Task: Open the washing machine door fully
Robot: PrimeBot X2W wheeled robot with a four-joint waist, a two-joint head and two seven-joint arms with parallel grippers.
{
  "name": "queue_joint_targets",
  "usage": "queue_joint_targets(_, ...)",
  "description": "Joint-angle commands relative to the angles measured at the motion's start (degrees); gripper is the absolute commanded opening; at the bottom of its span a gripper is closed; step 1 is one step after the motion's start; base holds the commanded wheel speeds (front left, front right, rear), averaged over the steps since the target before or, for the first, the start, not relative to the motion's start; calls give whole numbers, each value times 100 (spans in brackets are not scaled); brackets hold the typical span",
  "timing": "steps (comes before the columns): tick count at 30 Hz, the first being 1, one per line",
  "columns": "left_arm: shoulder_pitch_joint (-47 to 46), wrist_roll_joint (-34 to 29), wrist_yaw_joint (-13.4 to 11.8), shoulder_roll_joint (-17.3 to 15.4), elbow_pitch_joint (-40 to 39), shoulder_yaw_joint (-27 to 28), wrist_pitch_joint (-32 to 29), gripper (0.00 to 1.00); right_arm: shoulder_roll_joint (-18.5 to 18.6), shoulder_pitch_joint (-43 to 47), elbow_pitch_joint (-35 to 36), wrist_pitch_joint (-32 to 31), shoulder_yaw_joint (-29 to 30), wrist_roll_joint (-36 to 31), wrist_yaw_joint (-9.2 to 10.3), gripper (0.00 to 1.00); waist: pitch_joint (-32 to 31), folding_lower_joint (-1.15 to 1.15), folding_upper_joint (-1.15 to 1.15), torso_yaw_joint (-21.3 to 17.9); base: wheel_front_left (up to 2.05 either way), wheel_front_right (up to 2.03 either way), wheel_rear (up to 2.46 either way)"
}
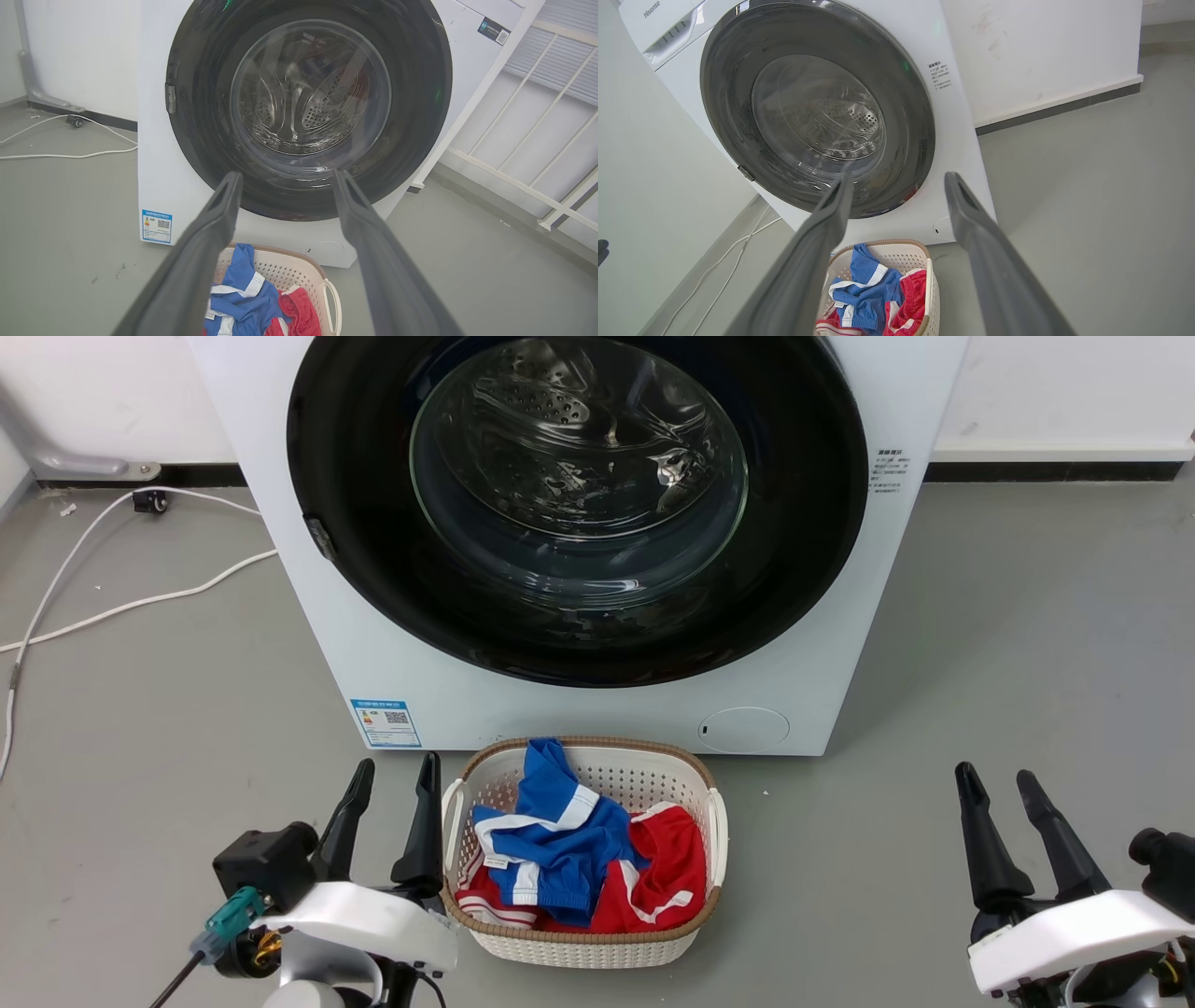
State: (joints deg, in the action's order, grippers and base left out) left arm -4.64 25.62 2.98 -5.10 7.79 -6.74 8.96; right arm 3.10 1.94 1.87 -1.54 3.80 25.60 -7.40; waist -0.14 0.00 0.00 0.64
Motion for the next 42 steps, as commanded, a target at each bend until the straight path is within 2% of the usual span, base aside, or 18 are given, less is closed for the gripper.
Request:
queue_joint_targets(1, -100, -170, -39, -51, -42, -27, 61, 100, -9, 5, 92, 13, -5, -181, -9, 100, 0, 0, 0, -1, 0, 0, 0)
queue_joint_targets(28, -132, -1261, -144, -38, 151, -182, 401, 100, -20, 162, 284, 20, 81, -1557, -12, 100, 4, 0, 0, -7, 0, 0, 0)
queue_joint_targets(42, -127, -1803, -107, -46, 245, -208, 545, 100, -26, 227, 292, 81, 109, -2117, -13, 100, -2, 0, 0, -11, 0, 0, 0)
